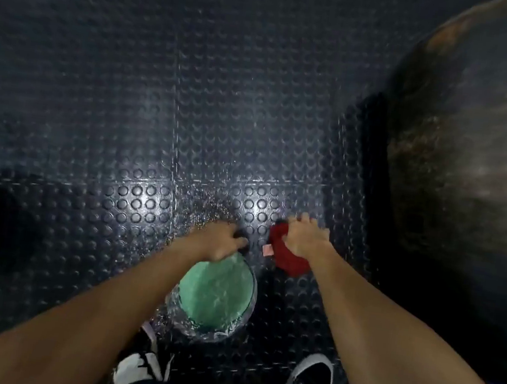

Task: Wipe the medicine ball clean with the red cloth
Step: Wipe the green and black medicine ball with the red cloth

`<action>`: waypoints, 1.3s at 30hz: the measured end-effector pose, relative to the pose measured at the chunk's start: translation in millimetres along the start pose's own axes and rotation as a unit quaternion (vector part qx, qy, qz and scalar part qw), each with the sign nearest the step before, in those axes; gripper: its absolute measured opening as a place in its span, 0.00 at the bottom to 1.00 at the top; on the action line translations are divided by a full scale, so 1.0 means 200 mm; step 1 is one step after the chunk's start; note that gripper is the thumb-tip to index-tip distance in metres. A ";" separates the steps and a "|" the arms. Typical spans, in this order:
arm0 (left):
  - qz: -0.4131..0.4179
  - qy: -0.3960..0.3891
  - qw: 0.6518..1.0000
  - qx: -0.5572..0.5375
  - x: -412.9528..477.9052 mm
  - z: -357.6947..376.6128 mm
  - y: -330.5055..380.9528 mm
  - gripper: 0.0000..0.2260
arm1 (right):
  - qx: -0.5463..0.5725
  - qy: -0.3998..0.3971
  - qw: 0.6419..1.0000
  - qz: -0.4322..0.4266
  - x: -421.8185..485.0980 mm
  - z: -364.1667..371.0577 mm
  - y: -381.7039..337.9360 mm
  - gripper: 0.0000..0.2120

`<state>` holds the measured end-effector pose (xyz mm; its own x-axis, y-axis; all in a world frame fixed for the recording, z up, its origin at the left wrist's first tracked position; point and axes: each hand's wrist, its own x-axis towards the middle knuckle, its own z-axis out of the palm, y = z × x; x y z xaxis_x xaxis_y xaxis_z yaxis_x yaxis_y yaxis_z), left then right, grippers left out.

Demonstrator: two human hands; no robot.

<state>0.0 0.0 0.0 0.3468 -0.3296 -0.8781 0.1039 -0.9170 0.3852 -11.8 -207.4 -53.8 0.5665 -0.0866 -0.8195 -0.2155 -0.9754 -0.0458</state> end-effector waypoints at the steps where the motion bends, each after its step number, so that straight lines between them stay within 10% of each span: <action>1: 0.018 0.028 0.998 0.044 0.02 0.06 -0.02 0.28 | 0.014 0.003 1.000 0.018 0.02 0.08 0.00 0.28; 12: 0.125 0.241 0.918 0.289 -0.15 0.60 -0.30 0.34 | 0.058 0.284 0.954 0.073 0.14 0.64 -0.03 0.24; 16: 0.126 0.264 0.914 0.281 -0.15 0.60 -0.29 0.39 | 0.064 0.293 0.954 0.023 0.15 0.60 0.02 0.20; 24: 0.141 0.328 0.888 0.290 -0.14 0.55 -0.26 0.47 | 0.414 0.263 0.871 -0.006 -0.20 0.36 0.00 0.20; 30: 0.053 0.411 0.907 0.078 -0.17 0.55 -0.28 0.22 | 0.370 0.322 0.867 -0.089 -0.55 0.25 -0.20 0.06; 39: -0.012 0.401 0.894 -0.202 -0.10 0.60 -0.30 0.25 | 0.244 0.349 0.900 -0.096 -0.60 0.23 -0.23 0.12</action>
<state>-125.2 33.7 -39.2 0.8796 0.1032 -0.4644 0.3912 -0.7125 0.5825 -105.9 -143.1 20.3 0.9554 -0.1974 -0.2195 -0.2870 -0.7952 -0.5341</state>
